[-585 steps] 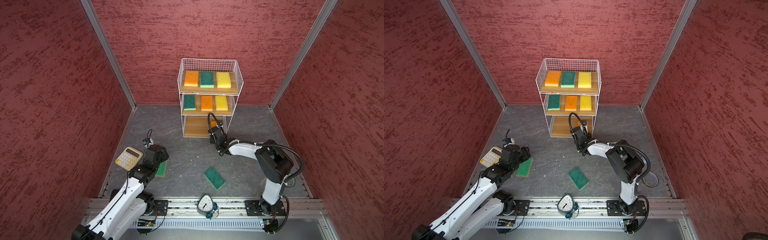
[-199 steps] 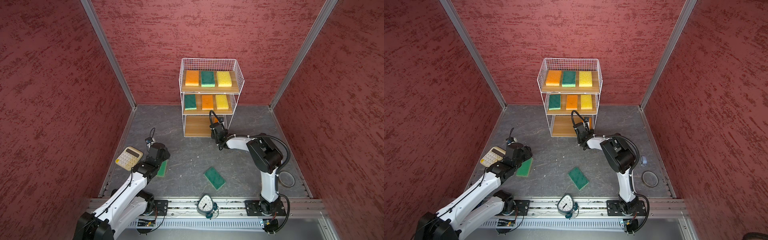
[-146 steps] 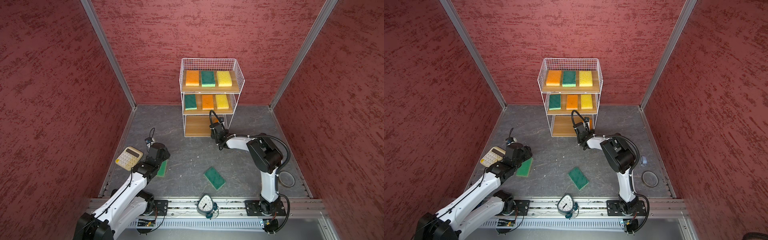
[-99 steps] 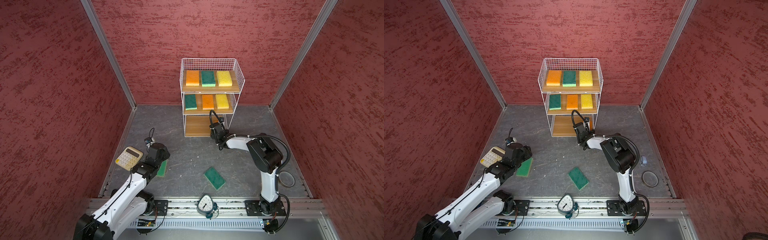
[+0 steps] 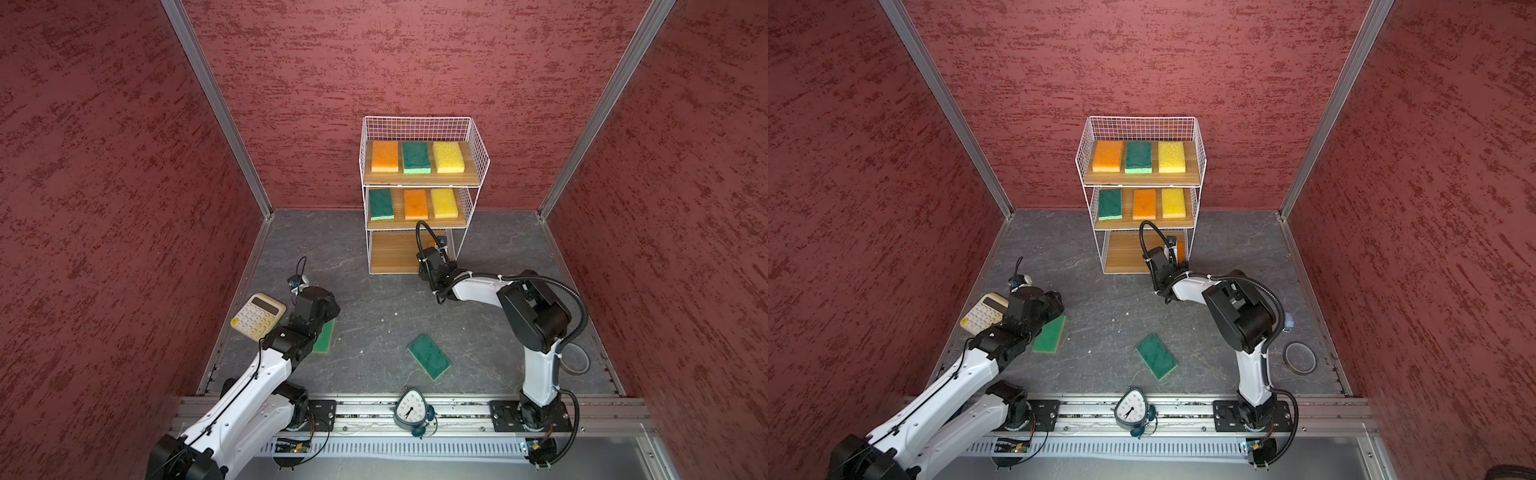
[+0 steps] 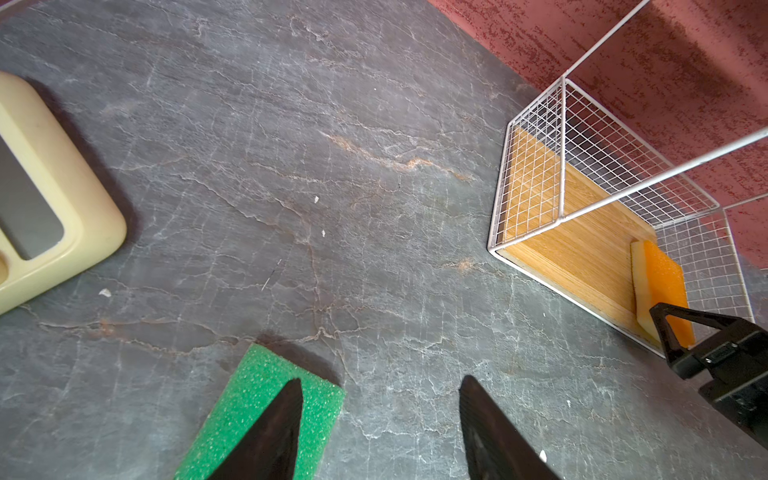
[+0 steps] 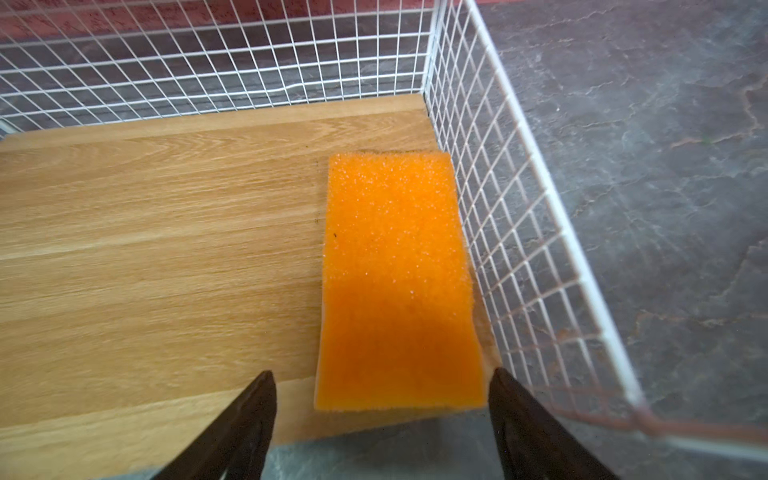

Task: Place and organize the cleaning sponges onto the shelf
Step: 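Lower the orange sponge with the right gripper onto the bottom shelf, then open the right gripper to release the orange sponge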

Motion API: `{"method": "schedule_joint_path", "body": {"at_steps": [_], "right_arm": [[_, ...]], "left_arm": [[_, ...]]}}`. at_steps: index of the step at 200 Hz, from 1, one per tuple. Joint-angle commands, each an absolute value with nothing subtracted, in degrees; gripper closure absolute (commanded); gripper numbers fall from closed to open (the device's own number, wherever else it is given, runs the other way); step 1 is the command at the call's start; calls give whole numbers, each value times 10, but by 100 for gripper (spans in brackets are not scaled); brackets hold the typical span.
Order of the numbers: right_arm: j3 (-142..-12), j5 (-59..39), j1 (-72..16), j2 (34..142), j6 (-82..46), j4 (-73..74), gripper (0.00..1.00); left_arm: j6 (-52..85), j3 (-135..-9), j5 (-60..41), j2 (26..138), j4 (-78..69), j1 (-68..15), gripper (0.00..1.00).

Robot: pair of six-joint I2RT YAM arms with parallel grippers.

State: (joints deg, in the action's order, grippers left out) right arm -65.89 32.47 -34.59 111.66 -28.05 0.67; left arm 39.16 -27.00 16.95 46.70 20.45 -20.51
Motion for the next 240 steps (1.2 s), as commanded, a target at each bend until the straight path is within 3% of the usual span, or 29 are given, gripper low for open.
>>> {"method": "schedule_joint_path", "body": {"at_steps": [1,36,60,100,129,147,209,240], "right_arm": [[-649,339,-349,1078,-293,-2,18],[-626,331,-359,1041,-307,-20,19],[-606,310,-360,1025,-319,-25,26],[-548,256,-361,984,-334,10,54],[-495,196,-359,950,-343,78,87],[-450,153,-357,925,-362,144,100],[-336,55,-329,884,-430,321,100],[-330,42,-324,901,-439,336,100]], "left_arm": [[395,-263,167,457,215,-203,39],[398,-263,165,446,223,-204,39],[405,-262,163,440,229,-206,39],[413,-261,165,437,235,-218,39],[419,-257,165,442,227,-222,40],[423,-254,164,447,221,-226,40],[427,-246,154,483,185,-227,40],[426,-244,149,493,169,-229,40]]}}
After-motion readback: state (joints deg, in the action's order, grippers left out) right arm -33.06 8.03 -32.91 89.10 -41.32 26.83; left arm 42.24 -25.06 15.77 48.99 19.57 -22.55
